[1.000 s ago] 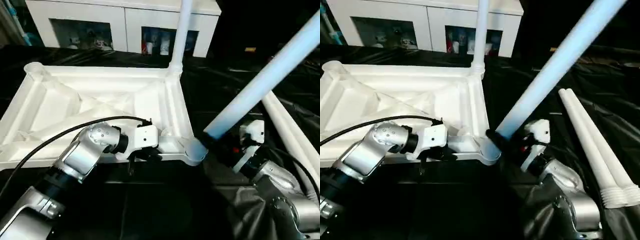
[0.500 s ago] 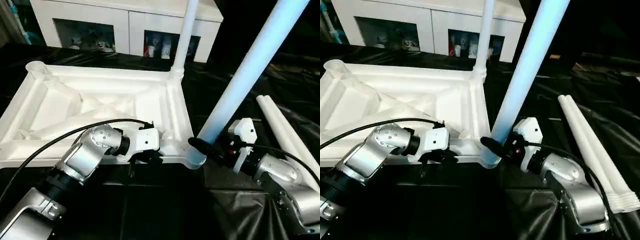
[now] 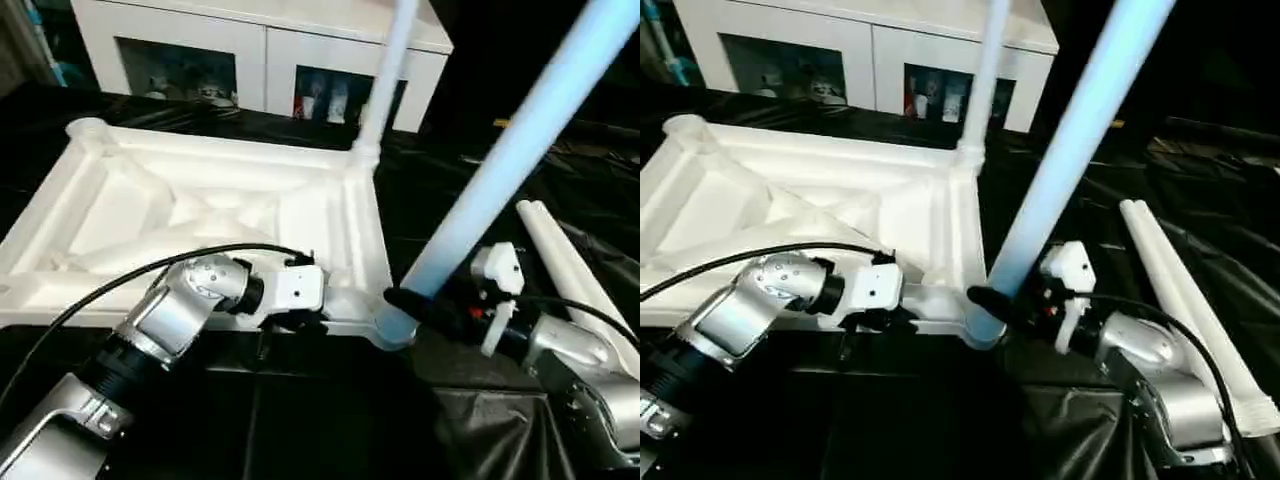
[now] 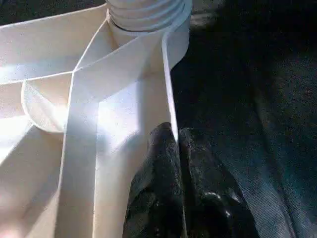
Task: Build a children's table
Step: Insert table leg to table base
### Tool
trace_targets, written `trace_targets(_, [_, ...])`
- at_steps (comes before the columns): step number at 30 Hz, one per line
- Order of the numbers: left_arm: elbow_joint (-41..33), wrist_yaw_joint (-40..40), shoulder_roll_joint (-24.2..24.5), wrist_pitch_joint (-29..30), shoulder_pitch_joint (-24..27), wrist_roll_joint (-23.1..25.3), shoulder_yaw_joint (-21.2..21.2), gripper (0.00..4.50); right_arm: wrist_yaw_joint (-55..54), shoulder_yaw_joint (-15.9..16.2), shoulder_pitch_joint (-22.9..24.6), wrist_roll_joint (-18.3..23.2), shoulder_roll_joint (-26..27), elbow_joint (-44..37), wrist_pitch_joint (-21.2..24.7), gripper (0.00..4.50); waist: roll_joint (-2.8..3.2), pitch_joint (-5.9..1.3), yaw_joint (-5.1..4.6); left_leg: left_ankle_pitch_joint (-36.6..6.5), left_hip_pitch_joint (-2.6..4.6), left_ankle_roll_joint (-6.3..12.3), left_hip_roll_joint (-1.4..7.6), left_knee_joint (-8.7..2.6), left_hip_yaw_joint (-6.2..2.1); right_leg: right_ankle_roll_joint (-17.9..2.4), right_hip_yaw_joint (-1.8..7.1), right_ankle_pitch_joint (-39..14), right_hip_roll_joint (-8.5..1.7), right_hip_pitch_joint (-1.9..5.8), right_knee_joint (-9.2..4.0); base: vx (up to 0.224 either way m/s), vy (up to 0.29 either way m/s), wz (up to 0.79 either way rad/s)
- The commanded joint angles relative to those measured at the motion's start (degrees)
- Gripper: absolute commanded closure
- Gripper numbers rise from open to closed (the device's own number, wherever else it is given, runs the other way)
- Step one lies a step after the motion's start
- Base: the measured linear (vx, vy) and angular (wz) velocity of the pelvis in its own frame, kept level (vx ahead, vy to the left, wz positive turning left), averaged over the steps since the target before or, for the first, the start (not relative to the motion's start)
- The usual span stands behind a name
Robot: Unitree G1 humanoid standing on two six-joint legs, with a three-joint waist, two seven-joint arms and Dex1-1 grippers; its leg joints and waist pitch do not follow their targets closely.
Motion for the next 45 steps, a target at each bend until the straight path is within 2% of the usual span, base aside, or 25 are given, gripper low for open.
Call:
trace_targets(1, [-0.2, -2.0, -0.4, -2.2, -1.0, 1.5, -2.6, 4.5, 4.2, 6.0, 4.0, -0.4, -0.7, 4.7, 3.2, 2.67, 1.32, -2.05, -0.22, -9.5, 1.1, 1.96, 4.18, -4.52, -1.53, -14.5, 2.23, -3.5, -3.73, 1.59, -3.17, 0.0, 0.0, 0.0])
trace_targets(3, [-0.2, -2.7, -0.4, -2.5, -1.2, 1.4, -2.9, 4.5, 5.0, 6.4, 4.2, -0.8, -1.2, 4.7, 2.4, 2.67, 1.56, -1.88, -0.04, -11.2, 1.22, 1.52, 4.3, -4.69, -1.59, -14.6, 2.26, -5.3, -3.83, 1.54, -3.33, 0.0, 0.0, 0.0])
trace_targets(4, [-0.1, -3.6, -0.2, -3.3, -1.6, 1.3, -3.2, 4.5, 6.1, 6.8, 4.5, -1.1, -1.8, 4.6, 2.1, 2.67, 2.1, -1.65, 0.13, -11.6, 1.16, 1.35, 4.28, -4.81, -1.69, -14.6, 2.28, -5.7, -3.87, 1.45, -3.39, 0.0, 0.0, 0.0])
trace_targets(5, [-0.1, -3.6, -0.2, -3.3, -1.6, 1.3, -3.2, 4.5, 6.1, 6.8, 4.5, -1.1, -1.8, 4.6, 2.1, 2.67, 1.77, -1.66, 0.08, -12.3, 1.19, 1.22, 4.29, -4.84, -1.64, -14.5, 2.3, -6.4, -3.82, 1.5, -3.48, 0.0, 0.0, 0.0])
trace_targets(6, [0.2, -4.5, -0.1, -3.9, -2.1, 1.1, -3.4, 4.5, 7.4, 7.4, 4.7, -1.6, -2.6, 4.7, 1.6, 2.67, 2.45, -1.38, 0.26, -12.8, 1.13, 0.95, 4.32, -5.03, -1.8, -14.4, 2.31, -7.0, -3.9, 1.4, -3.52, 0.0, 0.0, 0.0])
trace_targets(7, [0.7, -5.5, 0.1, -4.8, -2.6, 1.0, -3.5, 4.5, 8.9, 7.9, 4.8, -2.1, -3.3, 5.0, 0.7, 2.67, 2.63, -1.18, 0.3, -13.7, 1.15, 0.58, 4.3, -5.09, -1.81, -14.2, 2.29, -7.5, -3.84, 1.34, -3.63, 0.0, 0.0, 0.0])
trace_targets(9, [1.7, -7.6, 0.4, -6.3, -3.6, 0.6, -3.5, 4.5, 11.9, 9.0, 5.2, -2.7, -4.5, 5.3, -0.6, 2.67, 2.48, -1.13, 0.39, -15.5, 1.55, 0.43, 4.33, -5.12, -1.68, -13.9, 2.32, -8.8, -3.76, 1.15, -3.94, 0.0, 0.0, 0.0])
trace_targets(10, [1.9, -7.9, 0.5, -6.6, -3.7, 0.5, -3.5, 4.5, 12.3, 9.1, 5.3, -2.7, -4.6, 5.2, -0.6, 2.67, 2.43, -1.07, 0.36, -15.6, 1.46, 0.48, 4.31, -5.12, -1.67, -14.1, 2.37, -8.7, -3.78, 1.16, -3.89, 0.0, 0.0, 0.0])
trace_targets(11, [2.1, -8.2, 0.6, -6.6, -3.8, 0.4, -3.4, 4.5, 12.5, 9.3, 5.4, -2.7, -4.7, 5.1, -0.5, 2.67, 2.7, -0.96, 0.44, -15.4, 1.19, 0.38, 4.38, -5.27, -1.83, -14.3, 2.38, -8.7, -3.94, 1.35, -3.84, 0.0, 0.0, 0.0])
trace_targets(14, [3.0, -8.3, 0.9, -7.4, -4.5, 1.1, -3.5, 4.5, 12.7, 9.8, 5.7, -3.4, -4.9, 4.9, -1.2, 2.67, 2.71, -0.87, 0.39, -14.4, 1.1, 0.45, 4.41, -5.32, -1.9, -14.5, 2.33, -7.9, -3.97, 1.44, -3.7, 0.0, 0.0, 0.0])
trace_targets(19, [3.8, -8.2, 0.8, -7.6, -4.8, 1.2, -3.1, 4.5, 12.2, 10.0, 6.5, -3.3, -3.9, 5.0, -2.0, 2.67, 2.89, -0.62, 0.37, -15.1, 1.1, 0.54, 4.46, -5.46, -1.86, -14.8, 2.39, -9.0, -4.08, 1.34, -3.91, 0.0, 0.0, 0.0])
trace_targets(22, [4.8, -8.6, 0.6, -8.4, -5.1, 1.3, -2.8, 4.5, 12.5, 10.3, 6.6, -3.5, -3.7, 5.5, -2.8, 2.67, 2.92, -0.4, 0.33, -17.1, 1.19, 0.08, 4.51, -5.69, -1.91, -14.3, 2.44, -11.7, -4.12, 1.23, -4.22, 0.0, 0.0, 0.0])
trace_targets(23, [4.9, -8.6, 0.6, -8.5, -5.1, 1.4, -2.8, 4.5, 12.5, 10.3, 6.6, -3.5, -3.6, 5.5, -2.8, 2.67, 2.85, -0.23, 0.35, -18.5, 1.23, -0.24, 4.49, -5.81, -1.98, -13.5, 2.53, -14.6, -4.27, 1.14, -4.54, 0.0, 0.0, 0.0])
trace_targets(26, [5.4, -8.6, 0.6, -8.8, -5.2, 1.6, -2.6, 4.5, 12.0, 10.5, 6.6, -3.8, -3.2, 5.9, -3.1, 2.67, 2.83, 0.0, 0.38, -20.4, 1.45, -0.64, 4.56, -6.05, -2.15, -12.3, 2.72, -19.0, -4.44, 0.94, -5.05, 0.0, 0.0, 0.0])
trace_targets(28, [5.5, -8.5, 0.6, -8.9, -5.3, 1.6, -2.6, 4.5, 11.8, 10.5, 6.6, -4.0, -3.1, 6.2, -3.2, 2.67, 2.78, 0.04, 0.37, -20.6, 1.52, -0.71, 4.59, -6.13, -2.22, -11.9, 2.74, -19.6, -4.44, 0.89, -5.12, 0.0, 0.0, 0.0])
trace_targets(31, [5.6, -8.4, 0.6, -8.7, -5.2, 1.6, -2.5, 4.5, 8.4, 8.9, 5.4, -4.8, -1.4, 8.7, -3.7, 2.67, 2.69, 0.15, 0.24, -20.5, 1.4, -0.67, 4.58, -6.27, -2.23, -11.5, 2.77, -20.3, -4.45, 0.75, -5.25, 0.0, 0.0, 0.0])
trace_targets(34, [6.0, -8.1, 0.6, -8.6, -5.2, 1.8, -2.3, 4.5, 6.7, 8.1, 4.7, -5.0, -0.7, 9.6, -3.3, 2.67, 2.65, 0.45, -0.02, -23.3, 1.51, -1.34, 4.57, -6.53, -2.59, -10.2, 2.81, -26.0, -4.56, 0.38, -5.73, 0.0, 0.0, 0.0])
trace_targets(38, [7.0, -6.8, 0.2, -7.8, -5.4, 1.9, -1.5, 4.5, 1.3, 5.5, 3.0, -5.6, 1.8, 12.2, -3.1, 2.67, 2.67, 0.63, -0.35, -26.9, 1.72, -2.27, 4.5, -6.87, -3.13, -7.9, 2.78, -33.0, -4.89, -0.1, -6.53, -0.015, 0.0, 0.0])
trace_targets(40, [7.3, -6.4, -0.1, -7.3, -5.4, 1.7, -1.1, 4.5, -0.7, 4.5, 2.4, -6.1, 2.8, 13.5, -3.6, 2.67, 2.7, 0.54, -0.31, -25.8, 1.77, -2.39, 4.6, -7.07, -3.09, -7.8, 2.69, -31.3, -4.77, -0.05, -6.57, 0.0, 0.0, 0.0])
trace_targets(41, [7.6, -5.7, -0.3, -6.9, -5.4, 1.8, -0.8, 4.5, -2.0, 4.1, 2.2, -6.7, 3.4, 14.3, -4.4, 2.67, 2.88, 0.61, -0.18, -25.4, 2.01, -2.36, 4.66, -7.11, -2.85, -8.3, 2.77, -29.0, -4.57, -0.35, -6.56, 0.0, 0.0, 0.0])
trace_targets(43, [8.3, -4.5, -0.6, -6.2, -5.3, 2.0, -0.3, 4.5, -3.7, 3.7, 2.1, -7.5, 4.2, 14.9, -5.6, 2.67, 3.03, 0.73, -0.26, -24.8, 1.62, -2.53, 4.65, -7.26, -2.72, -9.0, 2.75, -26.5, -4.5, -0.17, -6.28, 0.0, 0.0, 0.0])
trace_targets(45, [8.8, -3.4, -0.8, -5.8, -5.3, 2.3, 0.0, 4.5, -3.6, 3.9, 2.7, -7.0, 4.6, 13.8, -5.7, 2.67, 3.09, 0.79, -0.15, -25.4, 1.8, -2.85, 4.65, -7.32, -2.7, -9.0, 2.73, -26.2, -4.49, -0.21, -6.33, 0.0, 0.0, 0.0])
